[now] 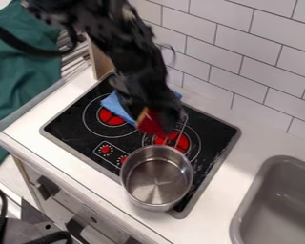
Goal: Moved the red object from the pot to the bottom of the left burner
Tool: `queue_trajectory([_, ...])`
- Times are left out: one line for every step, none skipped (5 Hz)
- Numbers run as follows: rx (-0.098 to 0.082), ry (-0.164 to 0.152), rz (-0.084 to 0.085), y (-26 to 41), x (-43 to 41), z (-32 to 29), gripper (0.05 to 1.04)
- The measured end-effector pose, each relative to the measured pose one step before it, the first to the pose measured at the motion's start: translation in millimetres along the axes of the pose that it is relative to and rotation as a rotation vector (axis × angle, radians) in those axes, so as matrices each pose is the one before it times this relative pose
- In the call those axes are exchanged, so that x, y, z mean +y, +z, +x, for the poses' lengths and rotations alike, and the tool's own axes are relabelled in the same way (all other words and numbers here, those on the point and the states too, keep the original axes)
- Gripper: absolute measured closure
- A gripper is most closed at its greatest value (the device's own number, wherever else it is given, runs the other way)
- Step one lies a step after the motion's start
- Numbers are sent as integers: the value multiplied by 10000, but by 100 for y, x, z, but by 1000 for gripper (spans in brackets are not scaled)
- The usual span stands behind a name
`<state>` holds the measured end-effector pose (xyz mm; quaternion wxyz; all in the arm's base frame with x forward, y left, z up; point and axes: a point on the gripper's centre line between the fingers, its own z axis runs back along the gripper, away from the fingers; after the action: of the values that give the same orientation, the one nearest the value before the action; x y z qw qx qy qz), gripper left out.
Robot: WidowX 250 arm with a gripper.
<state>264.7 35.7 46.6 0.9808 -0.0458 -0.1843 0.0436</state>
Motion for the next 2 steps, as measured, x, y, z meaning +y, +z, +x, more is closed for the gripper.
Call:
queue_trajectory([368,1205,104,-977,4734,750,227])
queue_trajectory([545,1169,18,-2118,5005,-40,227])
